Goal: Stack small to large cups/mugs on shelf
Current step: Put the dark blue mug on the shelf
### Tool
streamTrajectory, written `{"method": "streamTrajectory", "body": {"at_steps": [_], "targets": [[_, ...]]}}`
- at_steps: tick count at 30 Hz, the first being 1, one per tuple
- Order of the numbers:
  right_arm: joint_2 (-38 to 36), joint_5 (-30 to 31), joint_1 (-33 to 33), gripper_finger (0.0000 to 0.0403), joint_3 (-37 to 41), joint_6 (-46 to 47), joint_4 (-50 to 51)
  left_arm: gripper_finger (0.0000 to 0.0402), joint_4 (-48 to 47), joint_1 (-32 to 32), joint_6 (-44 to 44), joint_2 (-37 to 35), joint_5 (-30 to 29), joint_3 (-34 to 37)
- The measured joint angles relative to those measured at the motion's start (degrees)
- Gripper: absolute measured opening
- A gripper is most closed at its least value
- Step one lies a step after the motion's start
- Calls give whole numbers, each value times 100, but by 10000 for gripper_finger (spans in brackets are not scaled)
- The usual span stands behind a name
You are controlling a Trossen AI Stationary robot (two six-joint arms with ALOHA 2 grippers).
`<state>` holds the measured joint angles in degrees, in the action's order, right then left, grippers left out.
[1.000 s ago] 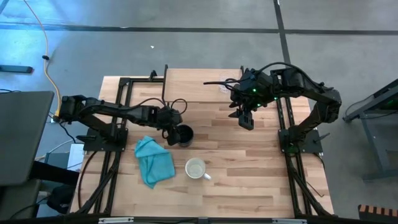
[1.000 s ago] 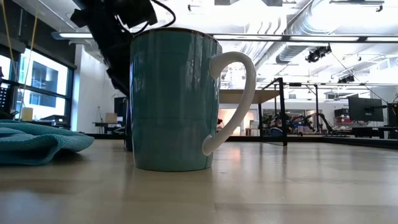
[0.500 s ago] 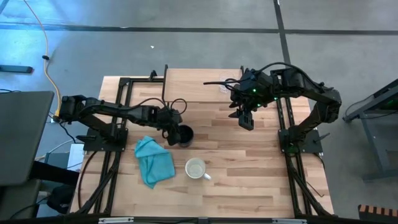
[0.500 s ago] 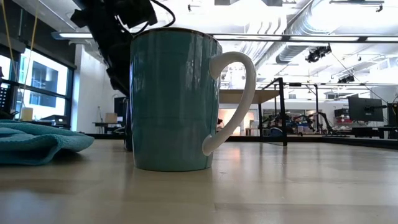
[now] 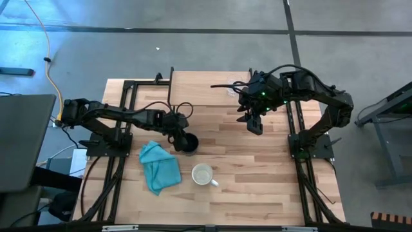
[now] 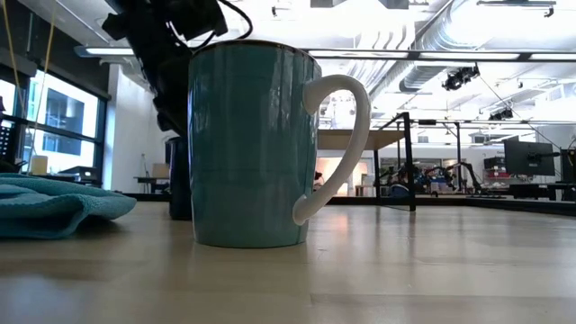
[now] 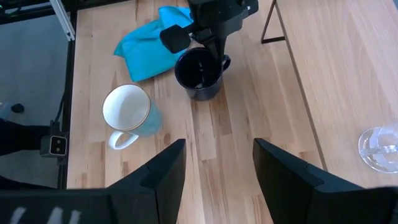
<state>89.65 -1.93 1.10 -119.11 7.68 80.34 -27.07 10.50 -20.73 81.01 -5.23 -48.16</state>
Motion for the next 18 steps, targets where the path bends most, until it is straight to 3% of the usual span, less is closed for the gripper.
{"method": "streamTrajectory", "body": {"at_steps": [9, 18], "targets": [[0, 0, 0, 179, -1, 0, 0, 29, -61, 0, -659, 0, -263, 0], [0, 0, -2, 179, -2, -1, 0, 11, -270, 0, -1961, -9, -760, -7]]}}
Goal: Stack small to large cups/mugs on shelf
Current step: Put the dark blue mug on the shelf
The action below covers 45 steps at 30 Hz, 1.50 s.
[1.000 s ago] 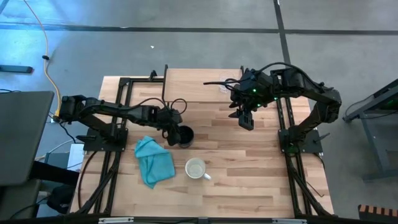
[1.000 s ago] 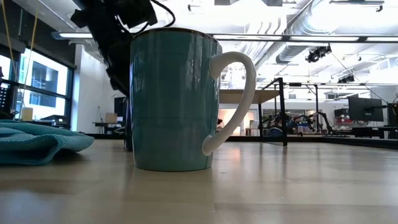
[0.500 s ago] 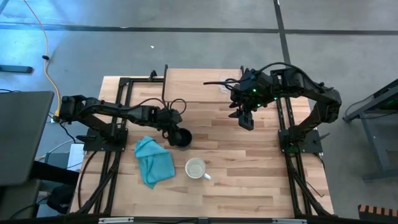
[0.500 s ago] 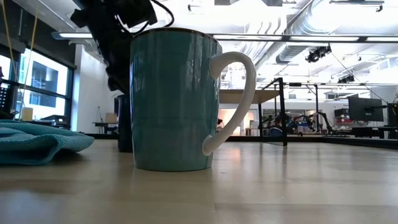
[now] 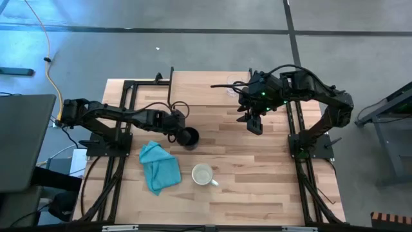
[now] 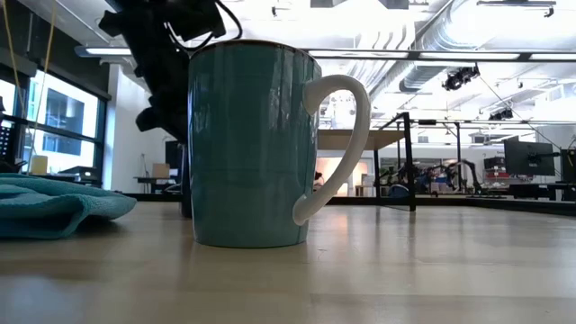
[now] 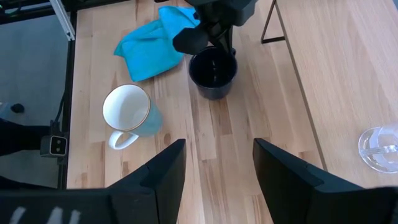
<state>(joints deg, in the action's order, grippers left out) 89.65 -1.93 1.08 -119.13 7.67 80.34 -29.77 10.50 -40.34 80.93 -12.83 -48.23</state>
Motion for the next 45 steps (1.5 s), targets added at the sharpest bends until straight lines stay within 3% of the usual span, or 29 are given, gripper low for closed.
{"method": "streamTrajectory", "body": {"at_steps": [6, 17, 30, 37, 45], "targets": [[0, 0, 0, 179, 0, -12, 0, 31, -25, 0, -500, 2, -10, 0], [0, 0, 0, 179, 1, -2, 2, 36, 120, 0, -337, 9, 122, 11], [0, 0, -151, 179, 1, 41, 3, 144, 207, 0, -176, 9, 155, 11], [0, 0, -160, 179, 2, 108, 20, 199, 433, 0, 430, 9, 646, 11], [0, 0, -160, 179, 0, 132, 81, 216, 411, 0, 939, 9, 1003, 11]]}}
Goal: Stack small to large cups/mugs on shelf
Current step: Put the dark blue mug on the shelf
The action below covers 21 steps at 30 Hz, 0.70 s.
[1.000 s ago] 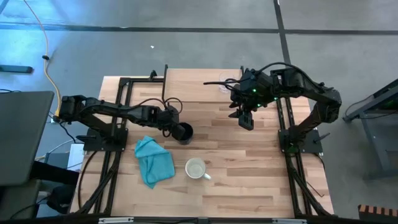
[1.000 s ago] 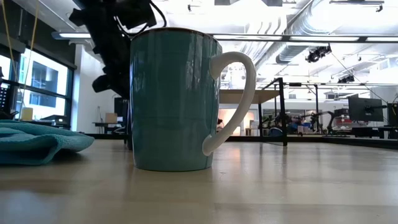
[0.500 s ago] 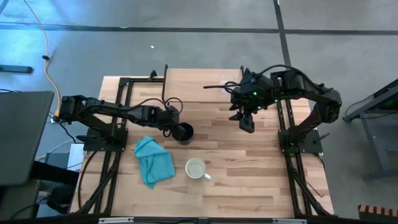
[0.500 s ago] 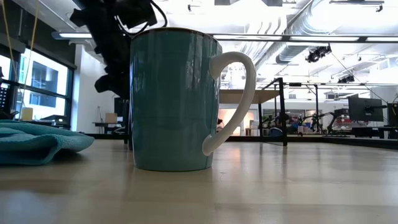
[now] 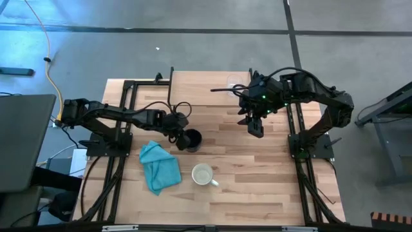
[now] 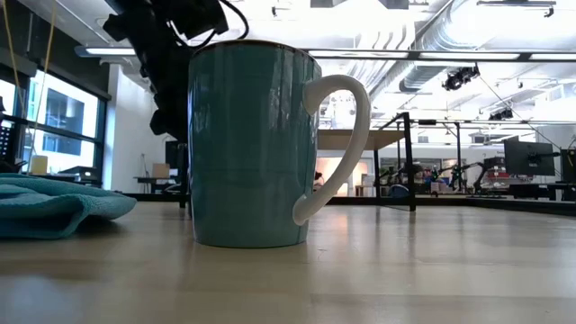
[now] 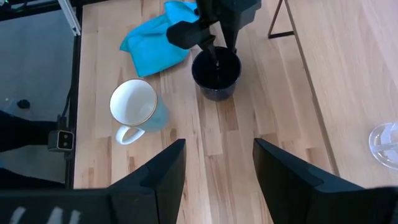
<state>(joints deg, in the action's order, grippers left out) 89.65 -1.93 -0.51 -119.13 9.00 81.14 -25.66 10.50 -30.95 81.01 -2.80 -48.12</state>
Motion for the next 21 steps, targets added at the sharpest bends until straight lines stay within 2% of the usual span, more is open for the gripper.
{"method": "streamTrajectory", "body": {"at_steps": [12, 21], "targets": [[0, 0, -4, 179, 2, 20, 5, 203, -451, 2, 434, -158, 41, 0], [0, 0, -4, 179, 1, 21, 6, 215, -583, 4, 1386, -653, 173, -2]]}}
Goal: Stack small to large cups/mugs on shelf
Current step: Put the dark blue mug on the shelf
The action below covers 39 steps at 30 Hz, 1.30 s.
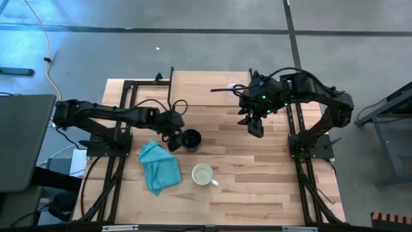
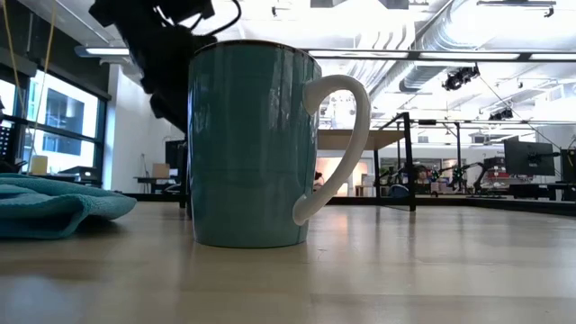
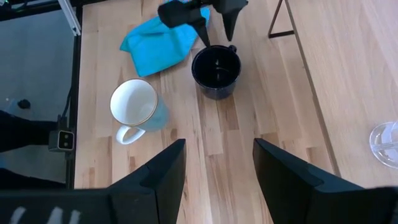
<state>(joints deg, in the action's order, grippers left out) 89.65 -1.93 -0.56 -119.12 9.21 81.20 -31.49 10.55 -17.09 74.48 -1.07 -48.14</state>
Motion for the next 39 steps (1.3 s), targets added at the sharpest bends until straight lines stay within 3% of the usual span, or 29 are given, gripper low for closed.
{"method": "streamTrajectory", "body": {"at_steps": [7, 18, 39], "targets": [[0, 2, -23, 179, 0, 90, -1, 216, -661, -4, 1578, -321, -85, 0], [0, 2, -26, 179, 1, 180, -19, 216, -425, -4, 3470, -158, -592, -2], [0, 2, -26, 179, 1, 191, -41, 216, 188, -1, 3935, 812, -906, -2]]}}
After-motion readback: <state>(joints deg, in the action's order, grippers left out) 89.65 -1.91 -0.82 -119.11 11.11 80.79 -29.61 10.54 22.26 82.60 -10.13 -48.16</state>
